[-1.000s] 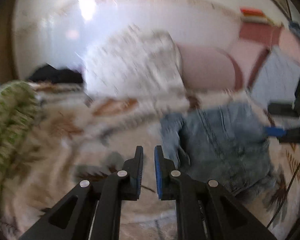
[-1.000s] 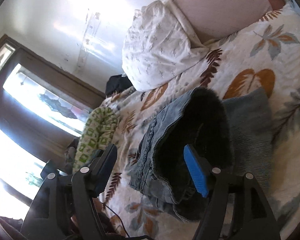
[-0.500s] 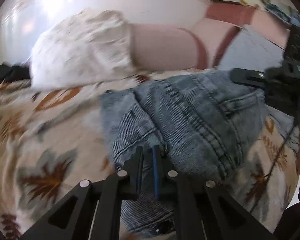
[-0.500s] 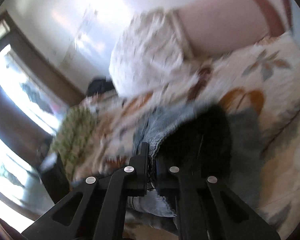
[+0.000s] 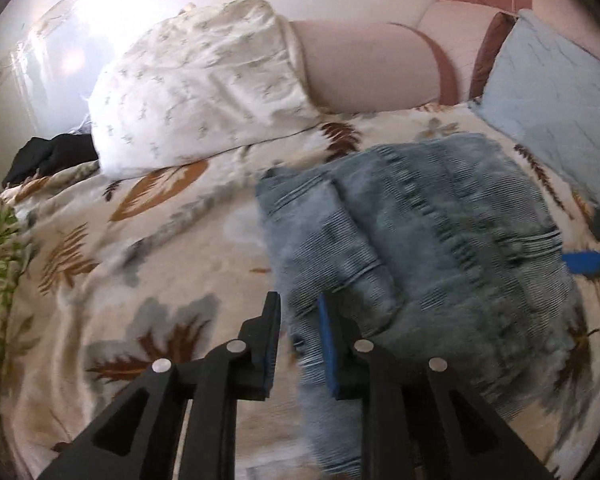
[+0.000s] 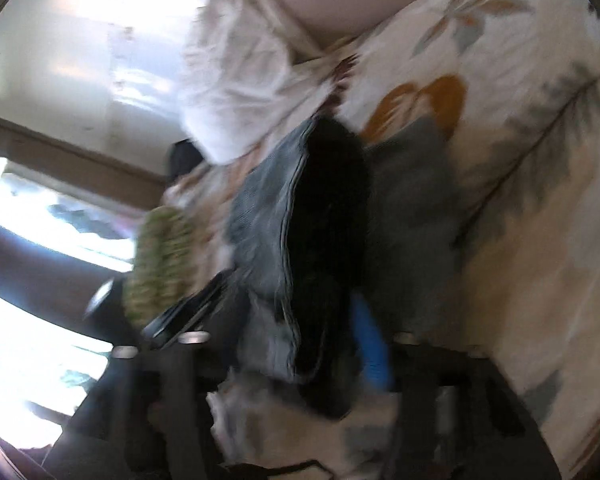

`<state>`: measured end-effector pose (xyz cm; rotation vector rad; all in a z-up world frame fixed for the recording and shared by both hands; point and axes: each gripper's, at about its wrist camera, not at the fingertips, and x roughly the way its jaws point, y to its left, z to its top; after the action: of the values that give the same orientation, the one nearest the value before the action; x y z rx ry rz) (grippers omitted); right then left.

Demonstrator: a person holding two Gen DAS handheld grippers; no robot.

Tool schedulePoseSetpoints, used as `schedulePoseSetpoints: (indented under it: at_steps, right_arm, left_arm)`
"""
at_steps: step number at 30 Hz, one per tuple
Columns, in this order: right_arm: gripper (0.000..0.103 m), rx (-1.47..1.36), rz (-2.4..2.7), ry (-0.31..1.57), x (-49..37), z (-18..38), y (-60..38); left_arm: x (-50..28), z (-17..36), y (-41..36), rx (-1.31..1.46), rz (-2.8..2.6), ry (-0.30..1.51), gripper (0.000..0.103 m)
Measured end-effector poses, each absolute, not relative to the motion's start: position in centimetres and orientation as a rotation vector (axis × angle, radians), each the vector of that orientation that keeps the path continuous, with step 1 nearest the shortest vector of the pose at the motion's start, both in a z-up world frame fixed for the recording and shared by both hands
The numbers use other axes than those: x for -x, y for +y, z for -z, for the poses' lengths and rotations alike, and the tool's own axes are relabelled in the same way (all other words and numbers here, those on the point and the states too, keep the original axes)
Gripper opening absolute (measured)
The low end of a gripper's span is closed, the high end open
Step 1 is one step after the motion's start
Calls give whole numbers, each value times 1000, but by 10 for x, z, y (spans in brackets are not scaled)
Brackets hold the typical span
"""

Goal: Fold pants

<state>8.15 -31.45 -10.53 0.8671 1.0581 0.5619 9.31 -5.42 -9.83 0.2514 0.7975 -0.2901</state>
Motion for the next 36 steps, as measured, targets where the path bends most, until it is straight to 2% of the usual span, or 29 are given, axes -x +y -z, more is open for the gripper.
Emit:
schedulePoseSetpoints:
  at_steps: [6, 10, 11, 14, 19, 23, 26, 31, 32, 34, 35, 36]
  right_arm:
    - [69, -1083, -631, 1109, -36, 126, -307]
    - [74, -1172, -535, 1125, -10, 148, -303]
    - [78, -1200, -513, 1124, -10, 154, -303]
    - [78, -1252, -447, 1157, -17, 168, -303]
    - [80, -1310, -515, 1096, -27, 161, -288]
    - [74, -1280, -546, 1063, -35, 147, -276]
    - [65, -1205, -545, 1001, -38, 131, -273]
    - [65, -1210, -528, 984, -47, 135, -274]
    - [70, -1204, -512, 988, -51, 135, -273]
    - [72, -1160, -460, 1008, -62, 135, -266]
    - [66, -1143, -460, 998, -65, 134, -263]
    - [56, -1130, -459, 995, -70, 131, -258]
  left_arm:
    - [-93, 103, -48, -231, 304, 810, 23]
    - [-91, 103, -47, -234, 309, 805, 23]
    - [-93, 104, -47, -236, 310, 806, 23]
    - [-92, 103, -43, -227, 316, 809, 23]
    - [-91, 103, -41, -244, 327, 810, 23]
    - [-91, 105, -36, -251, 336, 819, 23]
    - [-91, 107, -32, -250, 339, 834, 23]
    - [-89, 109, -32, -260, 349, 833, 23]
    - [-88, 109, -33, -266, 350, 831, 23]
    - [-87, 109, -32, -264, 347, 830, 23]
    - [-88, 108, -31, -257, 346, 834, 23]
    - [-89, 108, -28, -239, 345, 841, 23]
